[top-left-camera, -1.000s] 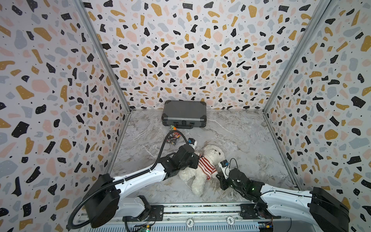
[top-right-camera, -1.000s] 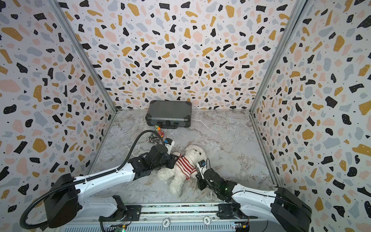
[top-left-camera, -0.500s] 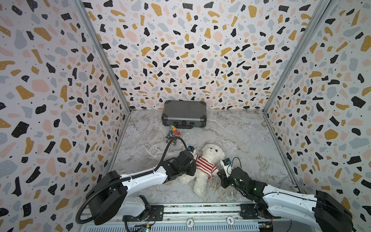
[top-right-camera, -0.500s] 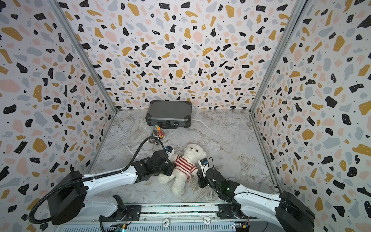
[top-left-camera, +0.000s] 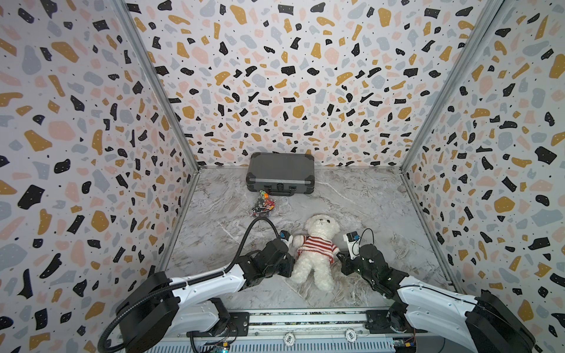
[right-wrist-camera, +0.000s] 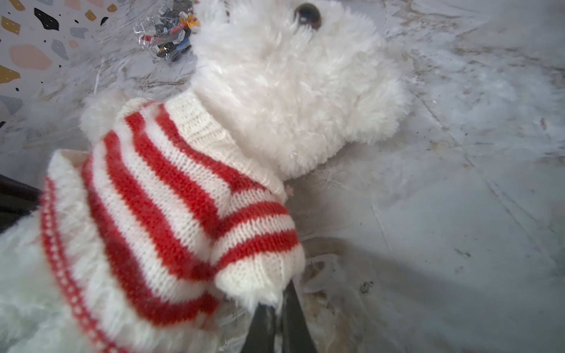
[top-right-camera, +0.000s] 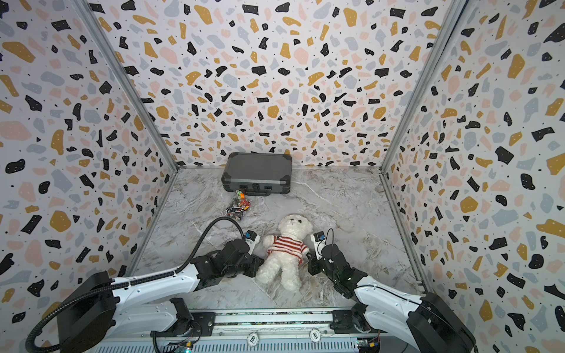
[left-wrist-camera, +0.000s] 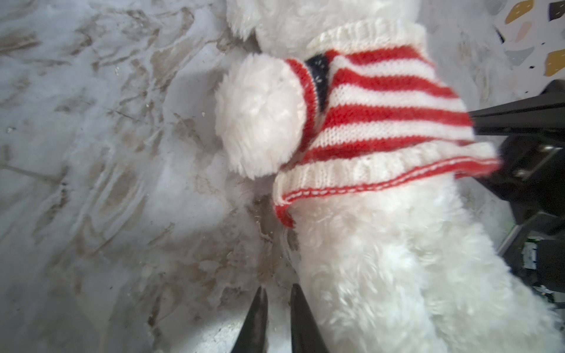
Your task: Dress the teddy bear
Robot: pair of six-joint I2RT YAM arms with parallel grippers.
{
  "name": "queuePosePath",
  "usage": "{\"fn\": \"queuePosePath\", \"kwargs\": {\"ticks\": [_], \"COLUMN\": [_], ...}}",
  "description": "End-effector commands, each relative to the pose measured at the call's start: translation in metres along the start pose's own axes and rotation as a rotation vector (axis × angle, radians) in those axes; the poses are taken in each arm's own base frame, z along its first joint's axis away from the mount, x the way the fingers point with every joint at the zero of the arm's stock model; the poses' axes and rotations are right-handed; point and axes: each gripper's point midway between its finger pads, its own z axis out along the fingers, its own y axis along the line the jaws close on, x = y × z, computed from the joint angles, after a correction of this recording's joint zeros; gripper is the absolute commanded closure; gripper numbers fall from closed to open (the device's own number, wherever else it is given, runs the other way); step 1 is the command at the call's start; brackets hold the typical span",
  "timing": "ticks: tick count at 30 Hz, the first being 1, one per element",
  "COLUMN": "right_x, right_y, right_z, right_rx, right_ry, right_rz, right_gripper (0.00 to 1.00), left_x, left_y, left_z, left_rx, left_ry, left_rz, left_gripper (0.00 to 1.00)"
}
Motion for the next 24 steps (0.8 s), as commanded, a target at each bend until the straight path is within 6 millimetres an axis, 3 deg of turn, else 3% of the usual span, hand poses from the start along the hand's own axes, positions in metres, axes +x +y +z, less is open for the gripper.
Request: {"fn": "queuePosePath", "kwargs": {"ticks": [1,4,7,17,24], "right_x": [-0.035,-0.043,-0.046,-0.046,-0.053], "right_y": [0.006,0.006,0.007,0.008,0.008], "right_z": [-0.002,-0.007,-0.011,-0.009,0.005], "right_rx": [-0.034,-0.036,-0.040,-0.047,-0.069], "right_ry": [-0.092,-0.117,-0.130,-0.126,-0.119], "right_rz": [-0.012,-0.005,-0.008,-0.008,0.000], "right_gripper": [0.87,0.72,0.63,0.61,0.63], "left_x": [-0.012,-0.023,-0.038,-0.090,-0.115], "left_y": [-0.011,-0.015,-0.019,0.009,0.016], "left_z": [-0.009,-0.014,-0.017,-0.013,0.010], "left_rx": [0.042,0.044,0.040,-0.020,-0.040], "left_ry": [-0.053,-0.073,-0.091,-0.167,-0.198], "left_rz": [-0.014,0.001,0.021,0.009,0.011], "left_gripper": [0.83,0.83,0.81,0.73,0.71]}}
